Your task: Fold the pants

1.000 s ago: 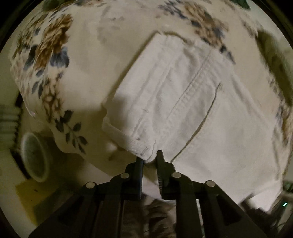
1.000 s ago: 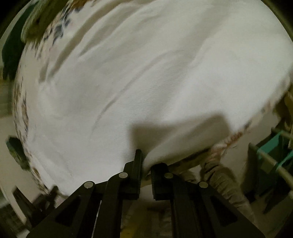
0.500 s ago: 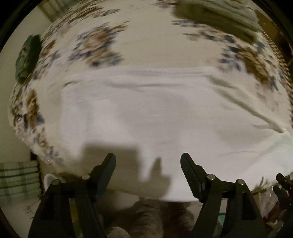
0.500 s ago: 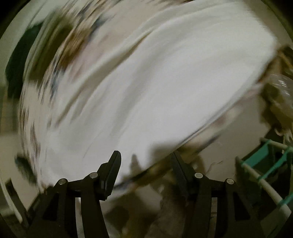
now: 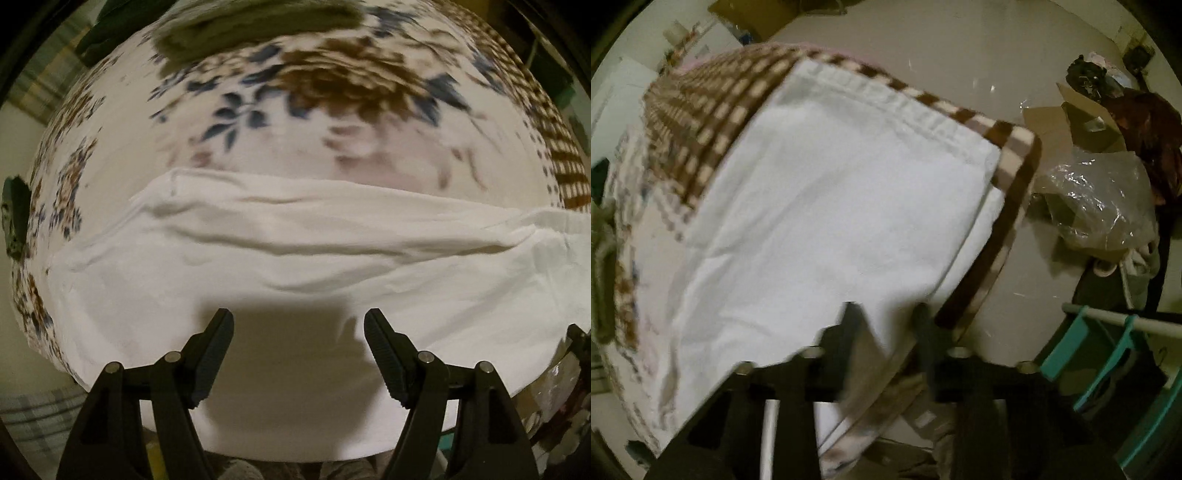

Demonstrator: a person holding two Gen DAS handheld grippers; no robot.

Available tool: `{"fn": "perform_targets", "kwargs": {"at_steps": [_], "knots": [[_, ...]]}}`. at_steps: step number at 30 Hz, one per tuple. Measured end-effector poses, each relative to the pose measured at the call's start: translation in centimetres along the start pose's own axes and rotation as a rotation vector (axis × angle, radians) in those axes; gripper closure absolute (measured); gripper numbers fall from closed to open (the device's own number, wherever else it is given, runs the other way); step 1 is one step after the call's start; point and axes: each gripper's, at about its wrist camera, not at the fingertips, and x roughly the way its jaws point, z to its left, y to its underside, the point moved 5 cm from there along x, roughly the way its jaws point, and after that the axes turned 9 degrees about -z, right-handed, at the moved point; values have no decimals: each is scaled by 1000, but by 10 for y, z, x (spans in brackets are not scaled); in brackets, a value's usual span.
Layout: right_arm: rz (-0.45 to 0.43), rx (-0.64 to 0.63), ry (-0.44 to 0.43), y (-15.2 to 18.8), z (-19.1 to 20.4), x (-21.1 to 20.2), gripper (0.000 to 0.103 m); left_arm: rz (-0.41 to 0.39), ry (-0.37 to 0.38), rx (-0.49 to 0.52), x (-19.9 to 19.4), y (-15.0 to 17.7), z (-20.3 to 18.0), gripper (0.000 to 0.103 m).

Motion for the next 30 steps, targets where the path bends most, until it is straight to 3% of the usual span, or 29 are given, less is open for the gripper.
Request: {"fn": "perform_targets", "kwargs": {"at_steps": [1,2,6,9,10,11,12,13,15,18,22,26,28,30], "knots": [[-10,-7,3,0,0,-3,96,2,-5,14,1,-1,-4,31],[-8,2,-2,1,-2,-6,98,3,-9,30,1,0,-9,31],[42,46,-41,1,-14,-12,98,8,-5,65,0,2,-20,31],[102,110,-137,-5,-25,-7,95,34,10,73,4,7,-35,31],[115,142,-170,-8,-31,-5,81,41,18,71,5,9,-39,31],[117,165,-195,-10,-36,-4,61,46,29,66,8,10,-42,31],[108,194,-220,-13,-42,-3,56,53,40,61,10,11,-46,31],[99,211,-220,-16,-48,-1,55,67,52,55,15,13,-50,31],[101,245,-306,-21,-53,6,55,88,61,45,23,17,-55,31],[84,225,-305,-25,-53,14,55,129,76,24,38,23,-58,30],[15,237,-383,-35,-51,4,57,135,86,-14,46,22,-53,19],[-14,291,-531,-44,-49,2,60,166,98,-53,59,24,-39,1],[-11,311,-573,-48,-48,9,60,178,106,-71,63,24,-36,0],[-21,327,-559,-52,-51,18,60,181,106,-83,65,23,-34,0]]}}
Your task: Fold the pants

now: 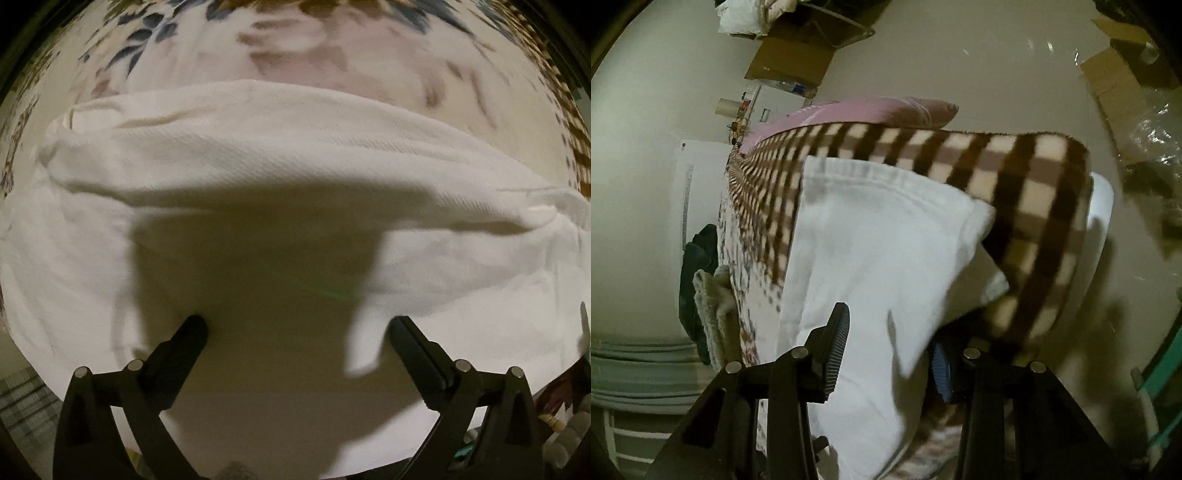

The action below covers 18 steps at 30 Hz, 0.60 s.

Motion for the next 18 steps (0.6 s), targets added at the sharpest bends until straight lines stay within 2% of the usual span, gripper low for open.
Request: {"fn": "perform_targets", "kwargs": {"at_steps": [1,2,4,6,10,15,18], "knots": [[-6,19,-10,1,1,2,62,-2,-3,-3,1,0,0,0],[-25,45,-41,-2,2,1,69,-4,-3,-7,1,0,0,0],[-43,68,-120,-5,11,-3,77,-9,2,-17,3,-1,1,0],[-44,55,-156,-7,17,0,77,-16,8,-34,3,3,-6,0],[-8,14,-123,-11,12,29,75,-37,9,-86,5,3,-1,0],[-29,-47,-185,-17,36,35,78,-25,5,-98,7,2,-9,0],[2,-79,-117,-14,36,56,75,-28,-2,-100,7,-3,-6,0]]}}
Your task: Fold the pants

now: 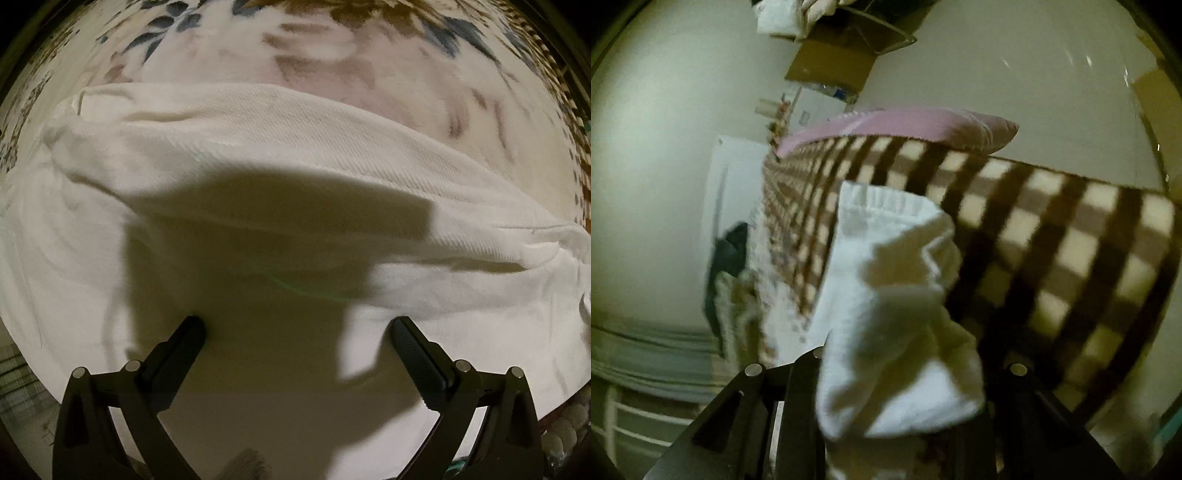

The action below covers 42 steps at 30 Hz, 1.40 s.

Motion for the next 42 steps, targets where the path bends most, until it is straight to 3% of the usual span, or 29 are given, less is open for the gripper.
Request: {"fn": "perform_targets", "kwargs": {"at_steps": [2,4,5,6,9,13,20,24,28,36,39,40,42], "knots": [[-15,38,-17,-1,-3,10,75,-9,-1,-5,2,-4,-5,0],[-23,3,20,-1,4,11,79,-19,2,-9,7,-3,-7,0],[-37,-34,69,0,8,9,94,-17,7,-7,2,2,-6,0],[-46,-52,91,1,12,8,97,-7,11,-1,0,4,-5,0],[-94,-94,121,5,34,-8,98,4,22,-4,-11,6,4,0],[-137,-208,128,19,87,-43,99,-44,36,-27,-40,0,24,0],[-131,-438,102,76,193,-79,99,-114,52,-48,-94,-4,75,0],[-73,-602,77,146,257,-72,99,-126,54,-110,-117,-4,131,0],[28,-758,59,242,289,-46,99,-134,31,-173,-130,8,191,0],[289,-1115,87,457,282,33,99,-106,-31,-290,-112,26,294,0],[461,-1174,151,509,262,55,80,-96,-34,-342,-105,31,322,0],[513,-1174,143,519,261,55,59,-93,-26,-360,-105,31,329,0],[552,-1146,82,522,263,46,52,-99,10,-390,-106,30,338,0]]}}
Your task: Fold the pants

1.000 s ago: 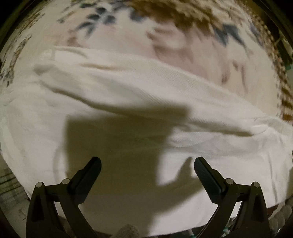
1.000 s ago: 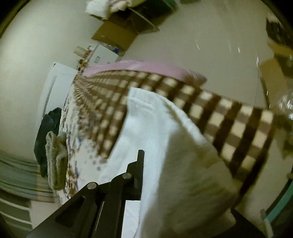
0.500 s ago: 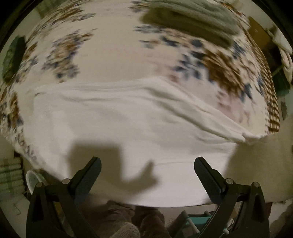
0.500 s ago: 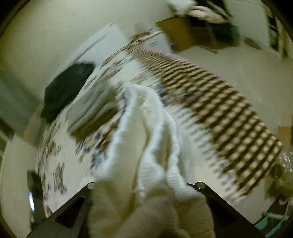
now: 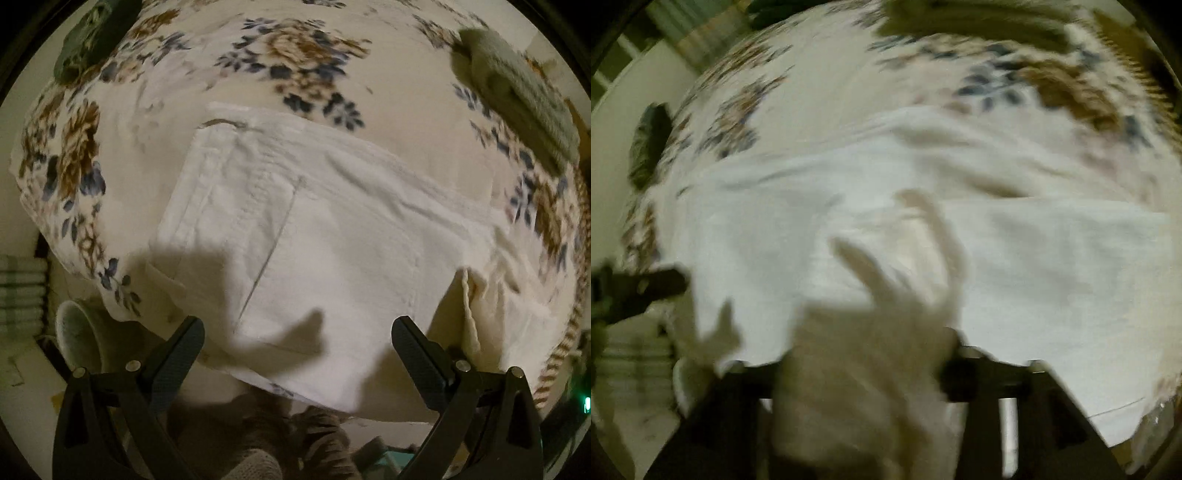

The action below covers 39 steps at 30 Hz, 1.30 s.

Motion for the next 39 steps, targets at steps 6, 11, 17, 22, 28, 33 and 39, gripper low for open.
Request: {"fn": "perform_targets", "kwargs": {"at_steps": [6,11,17,22,28,33,39], "knots": [[-42,238,-35,8,-55,-60,42,48,165,56,9,-3,-46,0],[-20,423,118,32,-143,-80,42,132,234,193,41,22,-115,0],[-12,517,193,53,-195,-82,42,73,169,352,64,37,-166,89],[-19,512,213,54,-200,-85,42,31,214,282,58,27,-158,94],[14,499,208,49,-195,-73,42,5,196,274,59,22,-153,95],[65,424,273,40,-185,-60,42,13,178,294,56,25,-154,86],[100,235,403,24,-152,-55,9,0,123,319,29,35,-134,24]]}}
